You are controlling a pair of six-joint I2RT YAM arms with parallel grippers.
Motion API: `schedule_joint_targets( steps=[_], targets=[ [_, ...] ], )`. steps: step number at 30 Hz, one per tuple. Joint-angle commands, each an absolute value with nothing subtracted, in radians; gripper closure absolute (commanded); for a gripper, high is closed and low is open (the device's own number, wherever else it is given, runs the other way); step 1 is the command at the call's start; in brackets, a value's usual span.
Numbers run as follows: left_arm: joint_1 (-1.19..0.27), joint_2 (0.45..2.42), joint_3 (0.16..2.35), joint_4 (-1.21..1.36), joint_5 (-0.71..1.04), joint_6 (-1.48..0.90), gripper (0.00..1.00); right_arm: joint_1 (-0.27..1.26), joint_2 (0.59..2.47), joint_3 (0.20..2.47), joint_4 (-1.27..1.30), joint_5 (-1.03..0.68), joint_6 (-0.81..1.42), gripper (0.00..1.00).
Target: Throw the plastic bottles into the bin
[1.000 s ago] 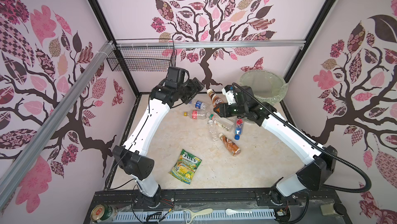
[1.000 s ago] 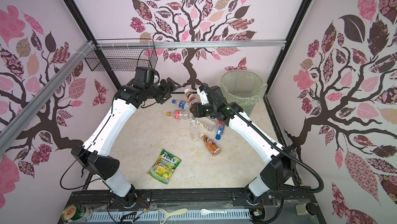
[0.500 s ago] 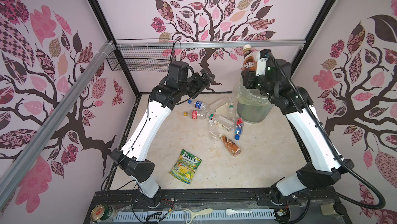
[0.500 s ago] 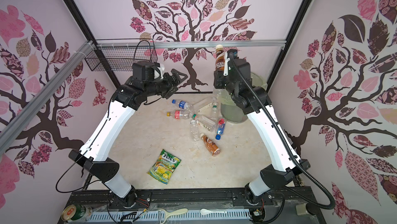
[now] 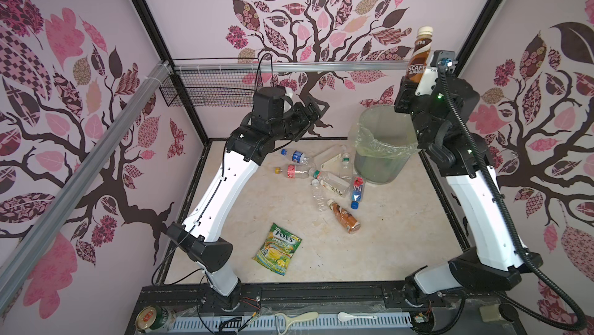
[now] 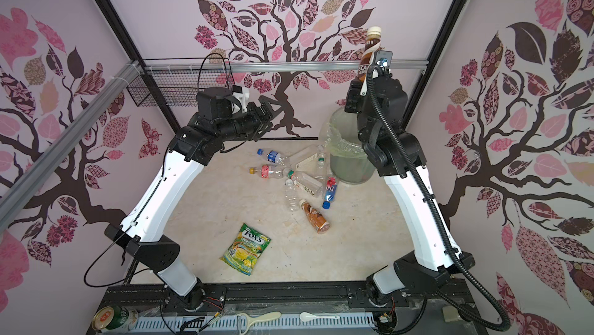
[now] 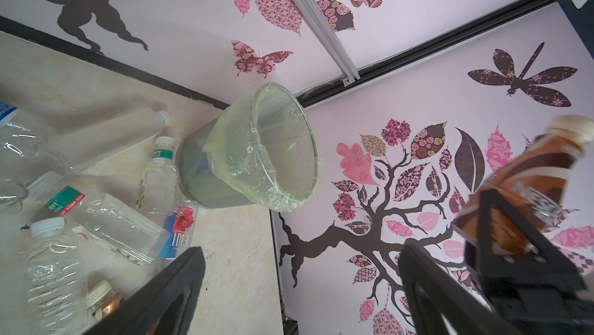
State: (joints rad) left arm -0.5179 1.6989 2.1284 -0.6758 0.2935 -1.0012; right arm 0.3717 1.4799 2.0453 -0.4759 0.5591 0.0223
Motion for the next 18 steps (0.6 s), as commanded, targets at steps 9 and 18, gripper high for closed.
schedule_joint_targets(
  steps=[9,18],
  targets=[
    [-0.519,1.658,2.050,-0.658,0.321,-1.031,0.02,0.132,1.636,2.099,-0.666,0.257,0.319,0.00],
    [-0.521,1.659,2.032,-0.672,0.298,-1.001,0.02,0.135,1.624,2.120,-0.704,0.199,0.420,0.00]
  ],
)
